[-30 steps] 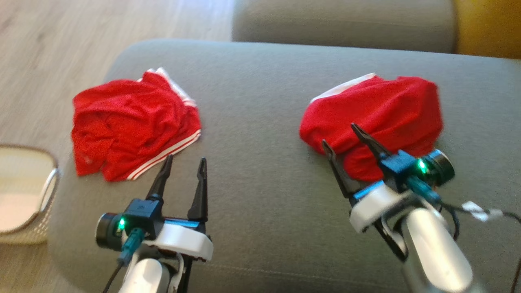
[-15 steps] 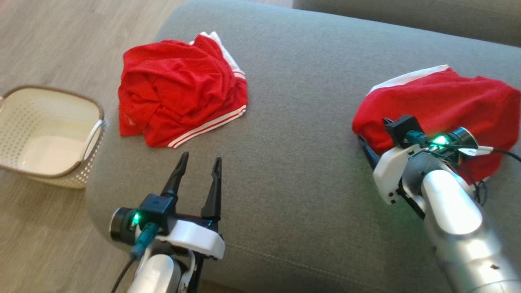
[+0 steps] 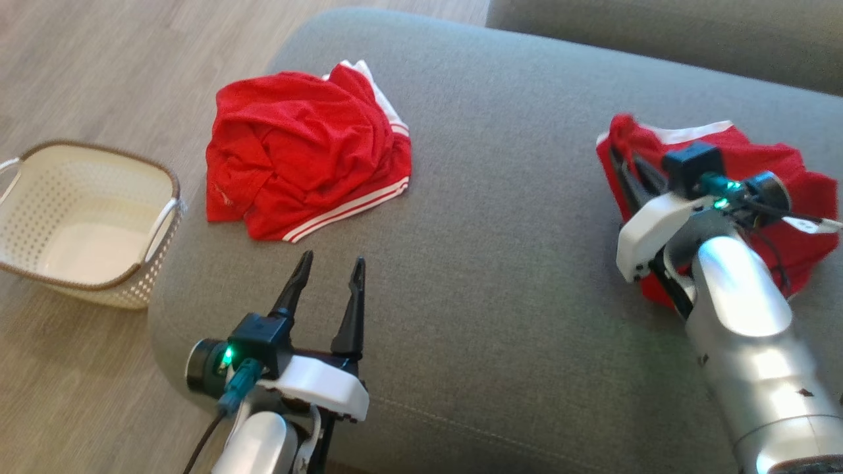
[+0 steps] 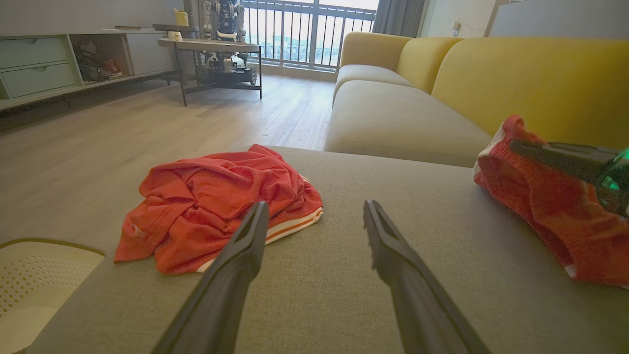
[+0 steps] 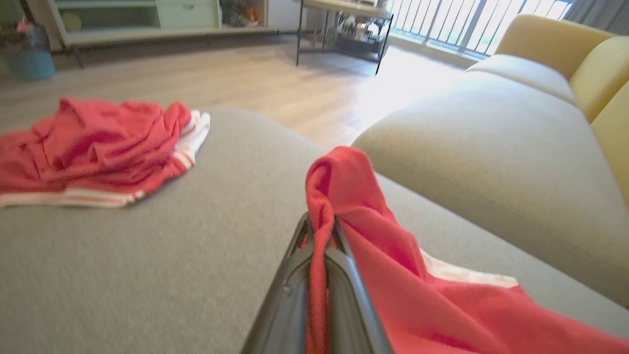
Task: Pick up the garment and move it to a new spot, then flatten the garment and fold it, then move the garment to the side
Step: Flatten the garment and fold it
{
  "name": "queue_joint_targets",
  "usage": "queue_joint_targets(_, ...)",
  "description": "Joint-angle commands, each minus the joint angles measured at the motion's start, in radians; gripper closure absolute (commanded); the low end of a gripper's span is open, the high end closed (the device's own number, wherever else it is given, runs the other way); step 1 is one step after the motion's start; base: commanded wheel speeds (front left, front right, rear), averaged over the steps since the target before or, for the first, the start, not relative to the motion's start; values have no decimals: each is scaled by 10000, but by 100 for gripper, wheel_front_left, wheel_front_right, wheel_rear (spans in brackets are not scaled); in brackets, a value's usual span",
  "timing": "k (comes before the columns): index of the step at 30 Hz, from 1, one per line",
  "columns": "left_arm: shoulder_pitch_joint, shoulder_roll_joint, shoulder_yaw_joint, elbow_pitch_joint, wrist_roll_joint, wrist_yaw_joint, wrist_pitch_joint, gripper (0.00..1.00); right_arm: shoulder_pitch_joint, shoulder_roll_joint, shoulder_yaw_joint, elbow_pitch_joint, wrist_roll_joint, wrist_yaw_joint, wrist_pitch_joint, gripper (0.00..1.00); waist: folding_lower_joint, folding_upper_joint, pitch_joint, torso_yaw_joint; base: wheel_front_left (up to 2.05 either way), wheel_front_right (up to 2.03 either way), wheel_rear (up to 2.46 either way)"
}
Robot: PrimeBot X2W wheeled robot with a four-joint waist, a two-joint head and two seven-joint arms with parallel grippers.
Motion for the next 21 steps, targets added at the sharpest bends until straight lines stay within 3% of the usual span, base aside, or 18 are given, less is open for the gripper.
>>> queue_joint_targets(1, -218, -13, 407, -254, 80, 89, -78, 0, -374, 175, 53, -426, 60, -4, -193, 100, -1, 0, -187, -128, 0, 0, 0)
queue_joint_targets(12, -140, -14, 475, -344, 196, -85, -78, 0, -620, 519, -1507, -2538, 424, -4, -568, 100, -1, 0, -480, -146, 0, 0, 0)
queue_joint_targets(16, -146, -14, 344, -320, 142, -98, -78, 0, -857, 529, -1132, -1865, 1733, -4, -516, 100, -1, 0, -326, 115, 0, 0, 0)
queue_joint_targets(19, -186, -14, 285, -311, 102, -83, -78, 0, -1207, 531, -762, -1073, 1689, -4, -489, 100, -1, 0, -166, 237, 0, 0, 0)
queue_joint_targets(21, -314, -14, 117, -327, 23, -72, -78, 0, -1757, 470, -1364, -570, 1432, -4, -546, 100, -1, 0, 17, 428, 0, 0, 0)
